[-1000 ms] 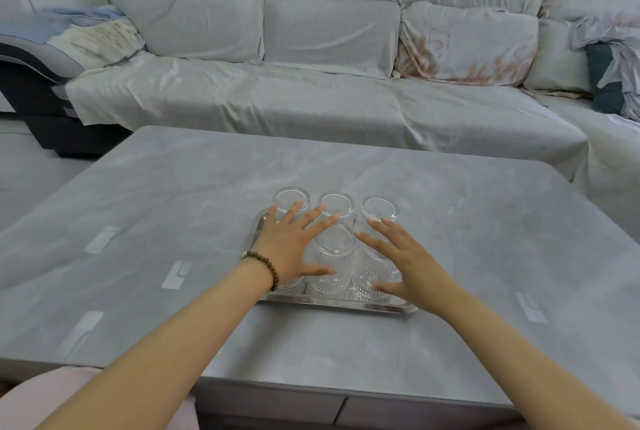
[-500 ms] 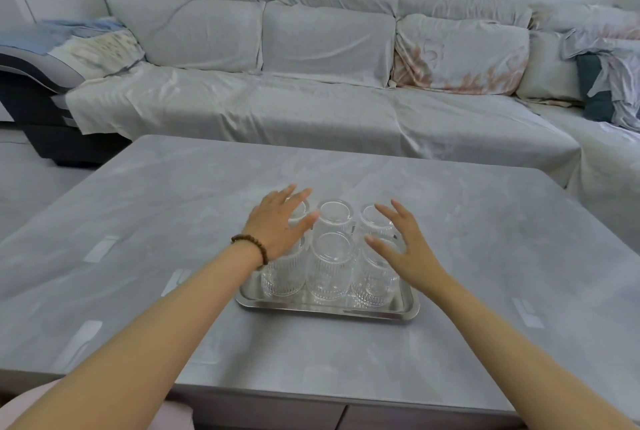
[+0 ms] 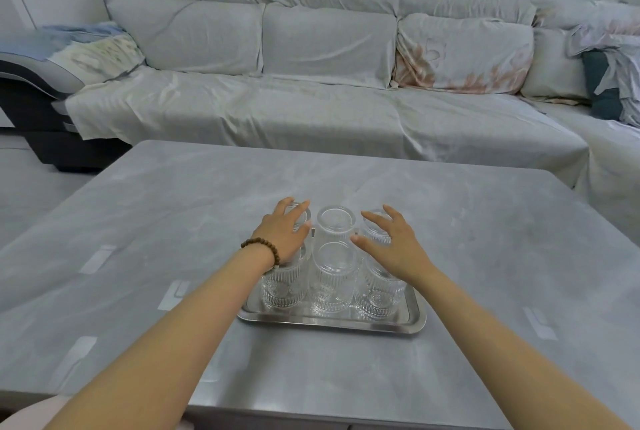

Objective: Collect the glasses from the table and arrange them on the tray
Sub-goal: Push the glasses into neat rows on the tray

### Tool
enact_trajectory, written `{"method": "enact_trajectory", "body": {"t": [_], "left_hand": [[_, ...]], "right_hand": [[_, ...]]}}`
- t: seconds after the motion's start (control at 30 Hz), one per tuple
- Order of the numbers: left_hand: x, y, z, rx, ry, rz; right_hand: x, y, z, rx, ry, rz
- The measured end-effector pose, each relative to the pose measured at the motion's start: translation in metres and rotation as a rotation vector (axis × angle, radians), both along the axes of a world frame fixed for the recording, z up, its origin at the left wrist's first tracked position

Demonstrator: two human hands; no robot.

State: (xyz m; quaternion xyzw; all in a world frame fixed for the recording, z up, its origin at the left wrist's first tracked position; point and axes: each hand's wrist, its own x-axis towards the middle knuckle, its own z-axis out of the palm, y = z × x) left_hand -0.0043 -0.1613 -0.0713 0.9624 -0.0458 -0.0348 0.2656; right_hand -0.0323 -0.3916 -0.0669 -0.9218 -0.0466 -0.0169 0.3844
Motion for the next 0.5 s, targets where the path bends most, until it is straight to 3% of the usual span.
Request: {"method": "enact_trajectory", "body": {"t": [0.5], "left_hand": [[-0.0035,0.0011,0.0061,0.03,-0.022,-0.008]], "right_hand": [[0.0011,0.0001,-0.0007,-0.028,0.016,-0.008]]}}
